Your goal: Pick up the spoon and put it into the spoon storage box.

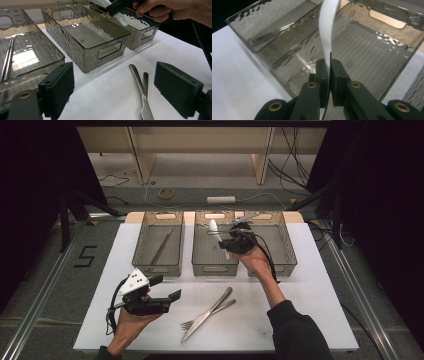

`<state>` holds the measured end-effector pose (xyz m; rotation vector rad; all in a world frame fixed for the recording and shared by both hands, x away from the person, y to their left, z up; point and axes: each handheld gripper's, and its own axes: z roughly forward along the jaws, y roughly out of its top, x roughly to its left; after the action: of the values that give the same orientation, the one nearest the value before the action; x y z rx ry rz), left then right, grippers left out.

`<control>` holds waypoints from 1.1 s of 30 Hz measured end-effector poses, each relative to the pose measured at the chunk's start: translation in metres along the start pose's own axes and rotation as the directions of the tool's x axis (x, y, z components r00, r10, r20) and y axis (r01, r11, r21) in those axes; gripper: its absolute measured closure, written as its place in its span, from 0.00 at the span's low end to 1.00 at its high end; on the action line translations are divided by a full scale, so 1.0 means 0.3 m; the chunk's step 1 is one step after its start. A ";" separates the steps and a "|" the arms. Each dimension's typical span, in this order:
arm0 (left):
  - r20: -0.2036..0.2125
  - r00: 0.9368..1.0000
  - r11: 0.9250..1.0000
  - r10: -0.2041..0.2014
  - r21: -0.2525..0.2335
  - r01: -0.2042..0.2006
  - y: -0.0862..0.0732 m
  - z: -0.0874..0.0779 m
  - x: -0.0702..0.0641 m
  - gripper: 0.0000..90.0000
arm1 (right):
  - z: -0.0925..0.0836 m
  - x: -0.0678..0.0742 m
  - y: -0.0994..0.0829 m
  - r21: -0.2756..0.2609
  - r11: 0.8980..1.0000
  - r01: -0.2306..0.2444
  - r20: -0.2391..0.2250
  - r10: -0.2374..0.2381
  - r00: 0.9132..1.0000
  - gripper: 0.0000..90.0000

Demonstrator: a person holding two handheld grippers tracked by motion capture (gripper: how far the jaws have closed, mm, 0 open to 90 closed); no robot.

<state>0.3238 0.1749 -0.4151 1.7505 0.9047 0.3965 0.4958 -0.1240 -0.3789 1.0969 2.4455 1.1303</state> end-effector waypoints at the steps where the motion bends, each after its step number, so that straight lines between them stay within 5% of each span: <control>1: 0.001 1.000 1.000 -0.001 0.001 0.001 0.000 0.000 0.000 0.18 | 0.008 -0.003 0.005 0.002 1.000 -0.004 0.004 0.004 1.000 0.96; 13: 0.003 1.000 1.000 -0.001 0.002 0.001 0.000 0.000 0.004 0.18 | 0.073 -0.033 0.025 0.037 0.997 -0.067 0.036 0.066 0.997 0.96; 33: -0.003 1.000 1.000 0.001 0.000 -0.001 0.000 0.001 0.003 0.18 | 0.136 -0.025 0.004 0.092 0.992 -0.083 0.061 0.078 0.995 0.96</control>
<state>0.3244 0.1753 -0.4155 1.7509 0.9057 0.3996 0.5213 -0.1062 -0.4062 1.2484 2.4527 1.0000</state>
